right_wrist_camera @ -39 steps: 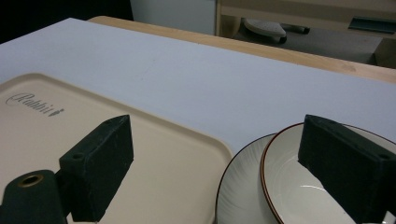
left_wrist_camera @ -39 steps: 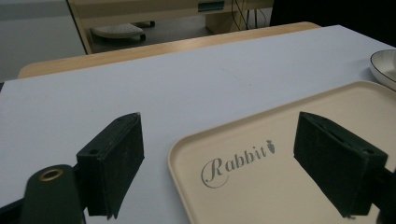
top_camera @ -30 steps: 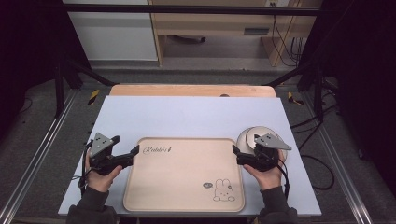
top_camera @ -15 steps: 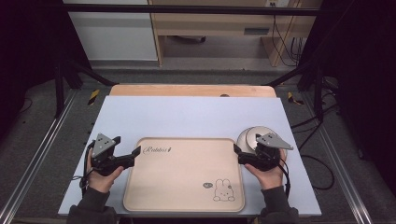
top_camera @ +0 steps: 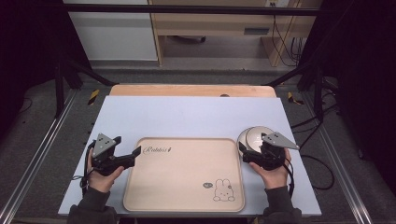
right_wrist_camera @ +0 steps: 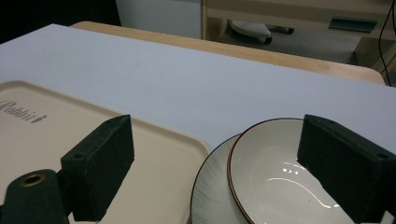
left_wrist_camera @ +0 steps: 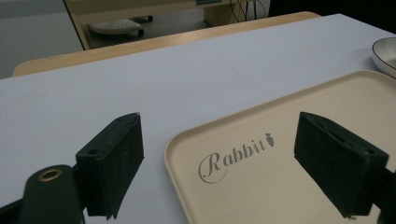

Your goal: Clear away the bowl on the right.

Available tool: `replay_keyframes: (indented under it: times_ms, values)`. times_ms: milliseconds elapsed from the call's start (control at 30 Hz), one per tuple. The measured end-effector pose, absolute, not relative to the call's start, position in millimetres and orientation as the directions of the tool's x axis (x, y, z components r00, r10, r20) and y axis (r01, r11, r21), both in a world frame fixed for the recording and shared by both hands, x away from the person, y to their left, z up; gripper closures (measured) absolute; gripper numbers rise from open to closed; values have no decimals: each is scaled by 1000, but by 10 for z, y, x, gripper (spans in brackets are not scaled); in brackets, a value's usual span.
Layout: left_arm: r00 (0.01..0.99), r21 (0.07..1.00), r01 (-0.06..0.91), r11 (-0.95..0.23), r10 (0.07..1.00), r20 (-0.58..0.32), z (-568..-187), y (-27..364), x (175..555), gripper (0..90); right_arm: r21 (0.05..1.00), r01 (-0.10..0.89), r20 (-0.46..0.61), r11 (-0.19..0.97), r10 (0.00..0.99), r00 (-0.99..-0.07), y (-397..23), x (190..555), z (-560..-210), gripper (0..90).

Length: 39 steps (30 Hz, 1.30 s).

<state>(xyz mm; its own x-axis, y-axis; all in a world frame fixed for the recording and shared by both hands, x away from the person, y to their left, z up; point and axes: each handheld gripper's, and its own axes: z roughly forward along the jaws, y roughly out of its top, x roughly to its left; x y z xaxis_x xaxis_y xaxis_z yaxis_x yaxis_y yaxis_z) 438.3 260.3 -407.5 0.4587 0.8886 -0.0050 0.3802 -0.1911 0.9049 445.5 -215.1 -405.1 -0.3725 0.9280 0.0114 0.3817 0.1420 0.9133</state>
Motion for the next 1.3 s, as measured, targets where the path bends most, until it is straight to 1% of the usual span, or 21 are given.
replay_keyframes:
  times_ms: [967,1300]
  values:
    - [465,901,385,-198,886,-4,-4098,2588,4392,155,916,384,15,113,948,-317,-2365,4442,-3987,145]
    - [465,901,386,-200,885,-3,-4104,2586,4394,155,913,396,10,103,961,-275,-2474,4449,-3977,155]
